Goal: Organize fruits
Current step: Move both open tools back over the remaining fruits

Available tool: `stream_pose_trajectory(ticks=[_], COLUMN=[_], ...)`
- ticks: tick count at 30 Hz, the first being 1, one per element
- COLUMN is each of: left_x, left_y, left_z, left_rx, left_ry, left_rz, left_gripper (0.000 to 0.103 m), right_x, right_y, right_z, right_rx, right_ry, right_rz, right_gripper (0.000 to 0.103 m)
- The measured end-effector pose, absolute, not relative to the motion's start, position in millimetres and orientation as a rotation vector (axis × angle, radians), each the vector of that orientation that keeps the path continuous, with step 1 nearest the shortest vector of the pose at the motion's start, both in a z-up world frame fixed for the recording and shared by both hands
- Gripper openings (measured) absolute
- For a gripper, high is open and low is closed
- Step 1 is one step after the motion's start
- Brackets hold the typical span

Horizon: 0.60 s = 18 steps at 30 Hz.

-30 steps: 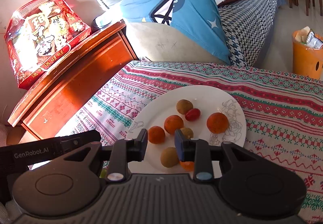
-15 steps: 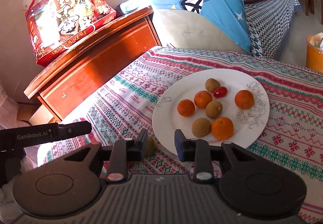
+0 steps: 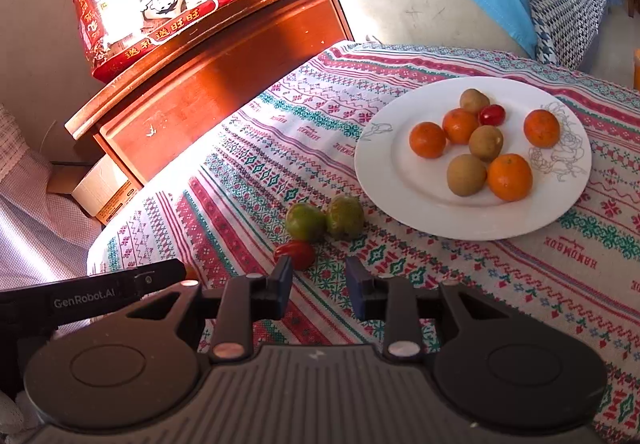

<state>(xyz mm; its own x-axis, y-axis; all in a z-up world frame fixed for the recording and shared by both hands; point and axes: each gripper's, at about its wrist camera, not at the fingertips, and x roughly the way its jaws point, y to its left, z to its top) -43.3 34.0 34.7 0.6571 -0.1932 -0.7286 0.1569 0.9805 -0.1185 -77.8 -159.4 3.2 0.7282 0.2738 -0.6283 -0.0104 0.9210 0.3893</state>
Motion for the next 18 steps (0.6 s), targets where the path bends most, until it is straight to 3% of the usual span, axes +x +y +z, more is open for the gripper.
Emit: stream_pose_trajectory(ticks=[6,18], left_x=[-53,-49], left_y=[47,41], left_z=[23,13], left_rx=[-0.075,-0.037], left_ry=[0.851,0.818], left_rz=[-0.132,-0.128], left_gripper=[0.045,0.045], right_x=[-72,-62], right_y=[-146,-132], right_z=[2,-3], right_rx=[0.350,0.293], right_ry=[0.747,0.744], right_rz=[0.188,0.182], right_gripper=[0.038,0.039])
